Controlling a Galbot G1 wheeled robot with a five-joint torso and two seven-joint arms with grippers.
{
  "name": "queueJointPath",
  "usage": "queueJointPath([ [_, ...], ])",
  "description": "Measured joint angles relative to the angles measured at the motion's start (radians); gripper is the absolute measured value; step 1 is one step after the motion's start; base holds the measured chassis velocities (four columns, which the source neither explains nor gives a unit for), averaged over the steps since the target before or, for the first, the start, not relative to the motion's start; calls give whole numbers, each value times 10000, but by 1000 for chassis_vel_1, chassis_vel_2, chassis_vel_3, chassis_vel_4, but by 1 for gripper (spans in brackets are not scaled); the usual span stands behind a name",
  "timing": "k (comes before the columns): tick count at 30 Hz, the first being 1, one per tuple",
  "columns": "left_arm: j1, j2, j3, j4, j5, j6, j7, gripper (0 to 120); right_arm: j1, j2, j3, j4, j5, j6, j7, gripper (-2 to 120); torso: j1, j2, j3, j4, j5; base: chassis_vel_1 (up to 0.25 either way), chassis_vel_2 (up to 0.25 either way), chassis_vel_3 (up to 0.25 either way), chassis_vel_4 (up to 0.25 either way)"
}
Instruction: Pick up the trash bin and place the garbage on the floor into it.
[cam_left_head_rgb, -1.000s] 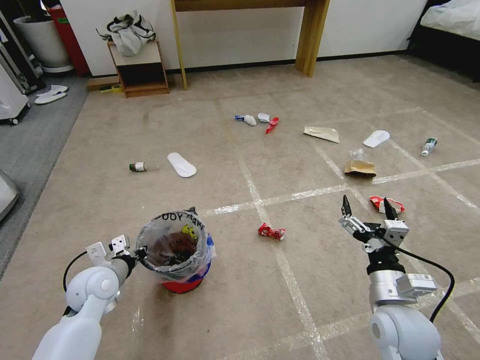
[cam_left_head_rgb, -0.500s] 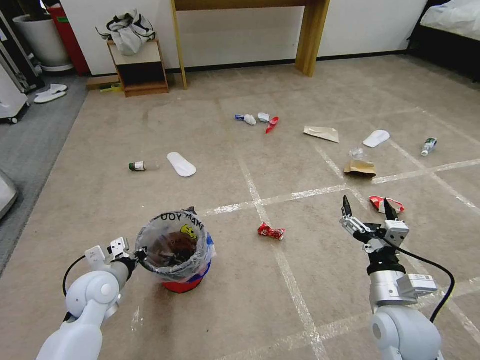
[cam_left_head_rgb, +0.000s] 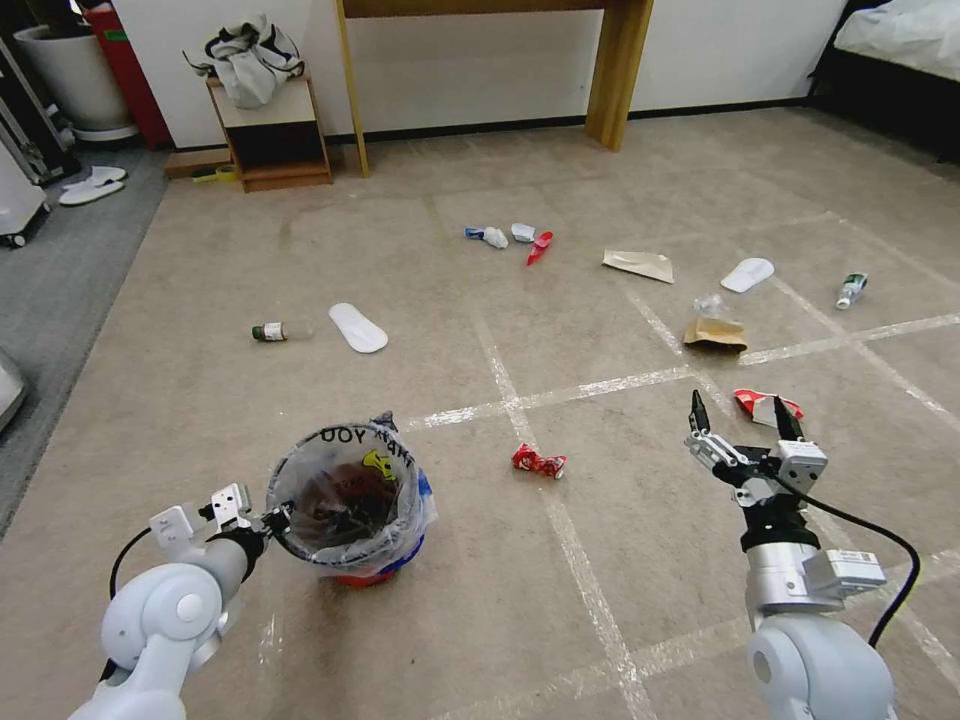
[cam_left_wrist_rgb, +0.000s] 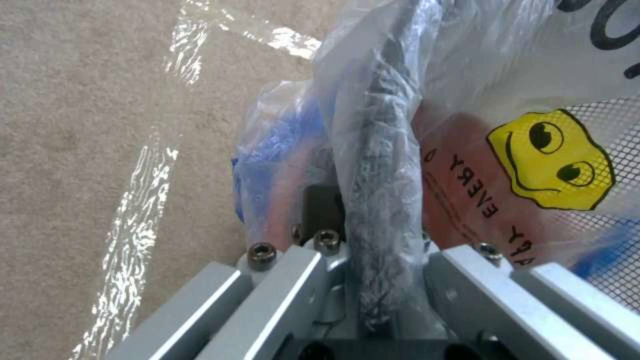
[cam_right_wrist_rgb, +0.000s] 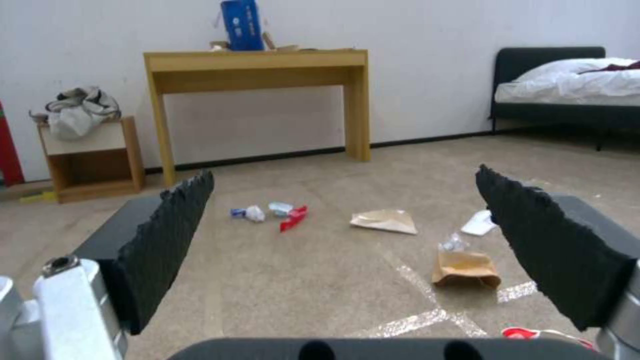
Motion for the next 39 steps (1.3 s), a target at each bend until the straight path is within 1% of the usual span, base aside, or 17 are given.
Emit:
queueJointPath([
  [2, 155, 48, -58, -398, -370, 25, -117, 1, -23, -96, 39, 72, 101, -66, 81, 100, -1, 0, 0, 0, 1, 0, 0, 0, 0],
  [3, 155, 48, -58, -398, -370, 25, -117, 1, -23, -96, 39, 72, 101, -66, 81, 100, -1, 0, 0, 0, 1, 0, 0, 0, 0],
  [6, 375, 241, -203, -1088, -1116, 145, -449, 1, -92, -264, 114, 155, 306, -73, 139, 100, -2, 1, -1, 0, 3, 0, 0, 0, 0],
  [9, 446, 329, -262, -1323, -1329, 183, -597, 1, -116, -310, 141, 191, 388, -74, 161, 100, -2, 1, -1, 0, 4, 0, 0, 0, 0],
  [11, 553, 445, -387, -1671, -1802, 277, -955, 1, -143, -367, 178, 259, 502, -84, 191, 100, -3, 1, -1, 0, 3, 0, 0, 0, 0],
  [16, 601, 490, -449, -1817, -2026, 314, -1129, 1, -147, -380, 186, 285, 545, -87, 198, 100, -3, 1, -2, 0, 3, 0, 0, 0, 0],
  [17, 644, 527, -505, -1913, -2191, 333, -1271, 1, -148, -390, 195, 305, 593, -93, 215, 100, -3, 1, -1, 0, 3, 0, 0, 0, 0],
  [18, 738, 599, -636, -2079, -2503, 343, -1587, 1, -151, -399, 201, 326, 704, -97, 245, 100, -3, 1, -2, 0, 3, 0, 0, 0, 0],
  [19, 738, 599, -636, -2079, -2503, 343, -1587, 1, -151, -399, 201, 326, 704, -97, 245, 100, -3, 1, -2, 0, 3, 0, 0, 0, 0],
  [20, 808, 653, -727, -2175, -2748, 345, -1858, 1, -146, -399, 200, 327, 770, -99, 298, 100, -3, 1, -2, 0, 3, 0, 0, 0, 0],
  [21, 808, 653, -727, -2175, -2748, 345, -1858, 1, -146, -399, 200, 327, 770, -99, 298, 100, -3, 1, -2, 0, 3, 0, 0, 0, 0],
  [22, 895, 715, -847, -2246, -2967, 348, -2161, 1, -114, -398, 201, 326, 808, -99, 358, 100, -3, 2, -2, 0, 2, 0, 0, 0, 0],
  [27, 1017, 884, -1082, -2073, -3085, 347, -2585, 1, 81, -419, 267, 154, 702, 14, 442, 100, -3, 2, -1, 1, 2, 0, 0, 0, 0],
  [29, 1025, 977, -1167, -1775, -3093, 347, -2699, 1, 111, -458, 285, 48, 539, 51, 481, 100, -3, 2, -1, 1, 1, 0, 0, 0, 0],
  [30, 1025, 1028, -1239, -1520, -3093, 348, -2730, 1, 136, -462, 285, -32, 465, 103, 496, 100, -3, 2, -1, 1, 2, 0, 0, 0, 0],
  [34, 1036, 1073, -1295, -1218, -3090, 347, -2731, 1, 162, -460, 272, -75, 437, 113, 497, 100, -3, 2, -1, 1, 1, 0, 0, 0, 0],
  [39, 1080, 1110, -1329, -1070, -3077, 346, -2762, 1, 245, -461, 259, -88, 446, 102, 497, 100, -3, 2, -1, 1, 1, 0, 0, 0, 0],
])
